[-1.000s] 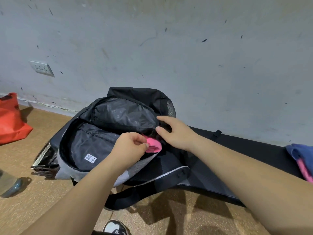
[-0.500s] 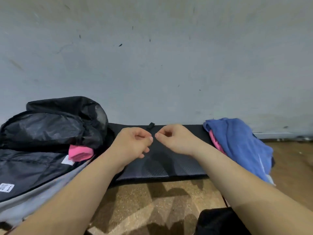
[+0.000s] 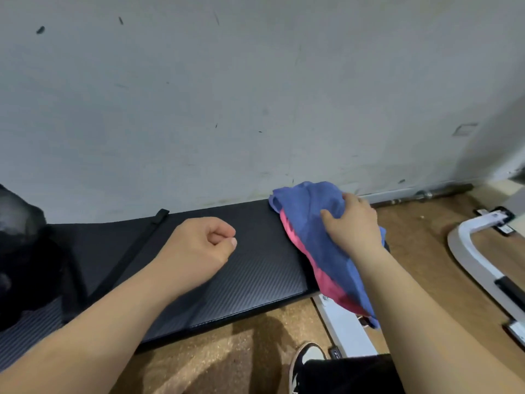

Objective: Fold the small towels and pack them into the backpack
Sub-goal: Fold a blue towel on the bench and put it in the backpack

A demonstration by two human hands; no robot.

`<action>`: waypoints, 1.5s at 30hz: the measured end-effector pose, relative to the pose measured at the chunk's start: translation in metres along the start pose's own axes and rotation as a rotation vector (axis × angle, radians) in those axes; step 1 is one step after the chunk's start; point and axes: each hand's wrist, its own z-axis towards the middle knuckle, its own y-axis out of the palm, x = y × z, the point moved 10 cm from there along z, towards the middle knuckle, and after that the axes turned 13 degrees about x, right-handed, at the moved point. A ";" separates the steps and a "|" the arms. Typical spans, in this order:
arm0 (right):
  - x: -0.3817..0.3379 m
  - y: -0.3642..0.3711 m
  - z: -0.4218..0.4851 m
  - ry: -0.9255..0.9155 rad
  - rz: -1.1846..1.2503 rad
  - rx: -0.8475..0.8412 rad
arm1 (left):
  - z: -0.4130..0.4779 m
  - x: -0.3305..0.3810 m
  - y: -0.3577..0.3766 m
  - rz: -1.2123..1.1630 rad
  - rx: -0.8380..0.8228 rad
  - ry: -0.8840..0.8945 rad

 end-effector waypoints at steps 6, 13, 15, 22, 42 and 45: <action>0.024 0.001 0.017 0.129 0.176 0.032 | 0.004 0.004 0.029 0.034 -0.022 -0.009; 0.006 -0.027 0.018 0.277 0.722 0.208 | -0.002 -0.001 0.015 0.127 0.001 -0.013; -0.033 -0.048 0.009 0.118 0.760 0.207 | -0.005 -0.002 0.006 0.099 0.031 -0.029; -0.147 -0.042 -0.071 -0.054 1.197 -0.364 | -0.024 0.022 -0.045 -0.099 0.253 0.071; -0.215 0.048 -0.162 0.131 1.058 -1.043 | -0.041 -0.016 -0.147 0.031 0.305 0.088; -0.204 0.050 -0.140 0.095 1.057 -0.756 | -0.039 -0.020 -0.147 0.127 0.258 0.116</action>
